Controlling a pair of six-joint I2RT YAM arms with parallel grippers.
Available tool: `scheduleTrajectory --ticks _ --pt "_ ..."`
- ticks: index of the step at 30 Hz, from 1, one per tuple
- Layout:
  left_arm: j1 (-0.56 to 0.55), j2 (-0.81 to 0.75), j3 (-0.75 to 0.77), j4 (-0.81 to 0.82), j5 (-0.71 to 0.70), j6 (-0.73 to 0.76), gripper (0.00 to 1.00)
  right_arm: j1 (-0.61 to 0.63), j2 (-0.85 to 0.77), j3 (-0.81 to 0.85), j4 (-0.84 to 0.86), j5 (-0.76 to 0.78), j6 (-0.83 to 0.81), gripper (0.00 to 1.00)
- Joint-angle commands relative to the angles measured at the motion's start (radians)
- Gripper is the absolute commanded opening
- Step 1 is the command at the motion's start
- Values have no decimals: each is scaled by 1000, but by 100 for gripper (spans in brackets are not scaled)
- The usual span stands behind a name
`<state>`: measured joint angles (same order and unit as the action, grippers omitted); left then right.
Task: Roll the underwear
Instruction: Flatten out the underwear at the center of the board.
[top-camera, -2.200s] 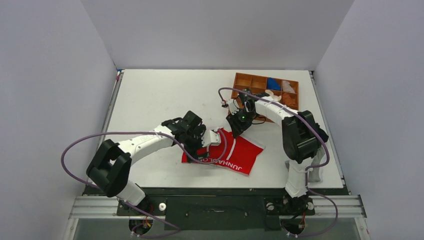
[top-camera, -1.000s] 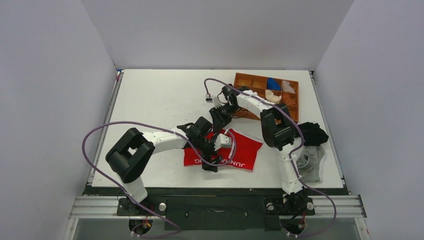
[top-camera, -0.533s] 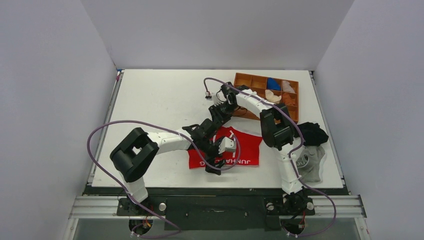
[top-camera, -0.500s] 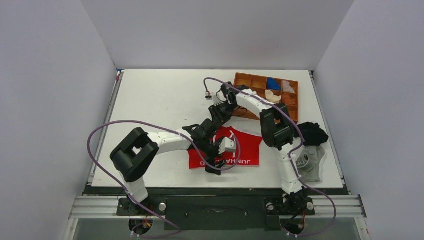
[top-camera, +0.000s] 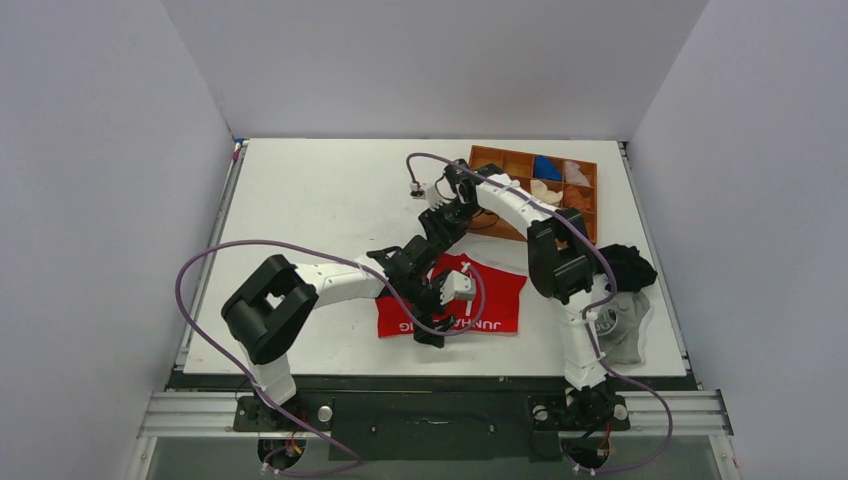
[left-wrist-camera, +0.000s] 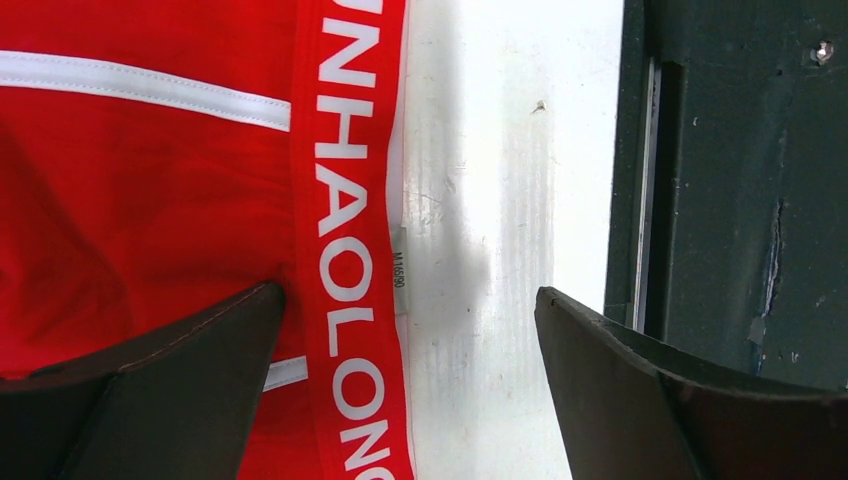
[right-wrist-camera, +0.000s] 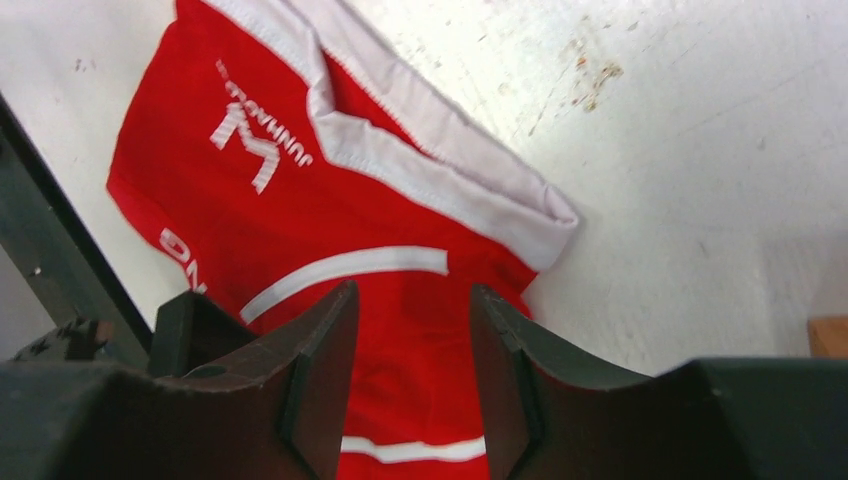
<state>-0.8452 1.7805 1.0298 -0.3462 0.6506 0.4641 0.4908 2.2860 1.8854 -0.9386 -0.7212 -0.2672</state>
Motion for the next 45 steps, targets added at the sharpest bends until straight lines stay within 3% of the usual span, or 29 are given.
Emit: scheduleTrajectory --ticks 1,9,17,22,29,34,39,45 --pt "-2 -11 58 -22 -22 -28 96 -12 -138 58 -104 -41 -106 42" --pt "67 -113 106 -19 1 -88 97 -120 -251 -8 -142 -19 -111 42" --pt "327 -253 115 -78 39 -167 97 -249 -467 -304 -66 90 -128 43" --pt "467 -261 134 -150 -125 -218 97 -259 -626 -484 19 174 -141 43" --pt "517 -164 233 -343 -365 -192 98 -263 -718 -654 122 393 -54 43" --pt "495 -203 225 -368 -387 -147 100 -306 -726 -712 149 481 -34 43" --pt "338 -295 173 -320 -496 -108 99 -349 -658 -708 143 471 -41 44" --pt "157 -292 160 -266 -603 -65 98 -354 -570 -707 141 458 -31 44"
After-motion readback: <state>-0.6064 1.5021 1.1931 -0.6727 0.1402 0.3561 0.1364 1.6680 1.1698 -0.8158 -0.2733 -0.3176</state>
